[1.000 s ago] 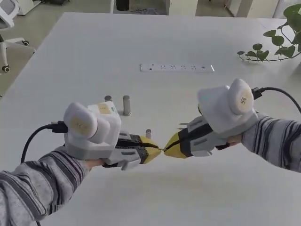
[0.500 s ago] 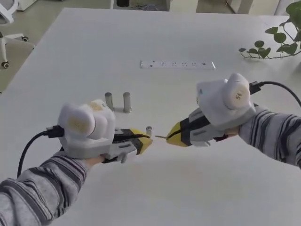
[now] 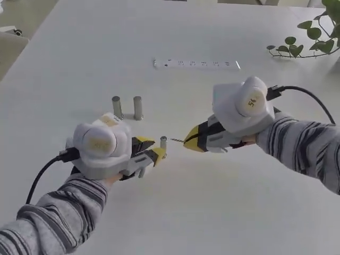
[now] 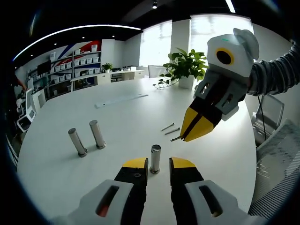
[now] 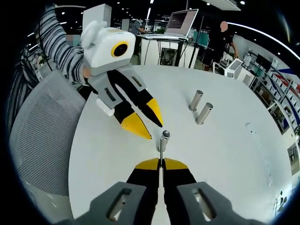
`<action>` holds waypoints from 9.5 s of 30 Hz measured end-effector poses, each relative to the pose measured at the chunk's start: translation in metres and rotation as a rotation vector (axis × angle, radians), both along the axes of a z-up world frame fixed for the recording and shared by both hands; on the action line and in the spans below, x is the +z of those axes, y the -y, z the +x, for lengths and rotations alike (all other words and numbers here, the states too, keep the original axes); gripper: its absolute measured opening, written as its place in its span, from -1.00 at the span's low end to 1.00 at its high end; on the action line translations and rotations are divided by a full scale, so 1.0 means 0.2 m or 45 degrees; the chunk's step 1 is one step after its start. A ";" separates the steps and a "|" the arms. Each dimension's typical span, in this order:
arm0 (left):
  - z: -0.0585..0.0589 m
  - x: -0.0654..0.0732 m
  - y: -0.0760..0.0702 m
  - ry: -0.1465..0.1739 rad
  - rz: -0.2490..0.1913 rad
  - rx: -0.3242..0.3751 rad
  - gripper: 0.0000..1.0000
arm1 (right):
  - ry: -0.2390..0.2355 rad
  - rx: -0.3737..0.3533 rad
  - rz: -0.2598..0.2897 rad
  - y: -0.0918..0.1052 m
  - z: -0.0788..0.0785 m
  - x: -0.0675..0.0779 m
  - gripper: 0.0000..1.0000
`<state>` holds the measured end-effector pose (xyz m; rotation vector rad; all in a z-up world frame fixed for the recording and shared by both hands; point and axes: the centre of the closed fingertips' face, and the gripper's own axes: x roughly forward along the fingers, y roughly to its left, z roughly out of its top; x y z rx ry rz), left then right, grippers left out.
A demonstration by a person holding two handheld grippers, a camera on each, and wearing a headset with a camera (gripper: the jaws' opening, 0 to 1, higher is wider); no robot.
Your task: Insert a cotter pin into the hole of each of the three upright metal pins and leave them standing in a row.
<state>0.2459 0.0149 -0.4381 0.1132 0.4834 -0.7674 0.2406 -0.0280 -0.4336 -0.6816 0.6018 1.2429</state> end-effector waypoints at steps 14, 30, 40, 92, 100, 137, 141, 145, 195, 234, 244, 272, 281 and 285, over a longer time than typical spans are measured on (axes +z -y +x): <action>0.09 -0.12 0.04 -0.038 0.057 0.051 -0.71 | -0.020 -0.020 -0.016 -0.01 0.05 -0.08 -1.00; 0.10 -0.14 0.06 -0.050 0.043 0.064 -0.87 | -0.050 -0.022 0.003 -0.04 0.05 -0.08 -1.00; 0.10 -0.15 0.06 -0.038 0.025 0.086 -0.88 | -0.045 -0.017 -0.015 -0.04 0.06 -0.09 -1.00; 0.10 -0.16 0.06 0.007 0.040 0.073 -0.90 | 0.002 0.074 -0.031 -0.11 0.06 -0.06 -1.00; 0.10 -0.16 0.07 0.012 0.046 0.067 -0.90 | 0.021 0.096 -0.023 -0.11 0.04 -0.04 -1.00; 0.11 -0.16 0.07 0.011 0.030 0.114 -0.90 | -0.015 0.002 0.044 -0.10 0.08 -0.04 -1.00; 0.11 -0.16 0.07 0.010 0.027 0.119 -0.90 | -0.013 0.003 0.049 -0.12 0.07 -0.03 -1.00; 0.11 -0.16 0.07 0.009 0.026 0.123 -0.90 | -0.012 0.005 0.046 -0.13 0.07 -0.03 -1.00; 0.25 -0.13 -0.38 0.011 0.075 0.328 -0.90 | -0.204 -0.446 0.271 0.10 0.10 -0.03 -0.57; 0.22 -0.15 -0.45 -0.026 0.014 0.354 -0.29 | -0.179 -0.482 0.317 0.08 0.17 -0.03 -0.47; 0.18 -0.06 -0.43 0.032 -0.020 0.280 0.15 | -0.095 -0.468 0.386 -0.05 0.30 0.01 -0.32; 0.05 0.13 -0.42 0.091 -0.025 0.111 0.96 | -0.107 -0.554 0.553 -0.39 0.65 -0.04 -0.21; 0.02 0.11 -0.42 0.062 -0.020 0.089 0.97 | -0.100 -0.539 0.542 -0.45 0.68 -0.04 -0.37; 0.02 0.12 -0.41 0.059 -0.045 0.091 0.97 | -0.104 -0.528 0.549 -0.51 0.68 -0.03 -0.41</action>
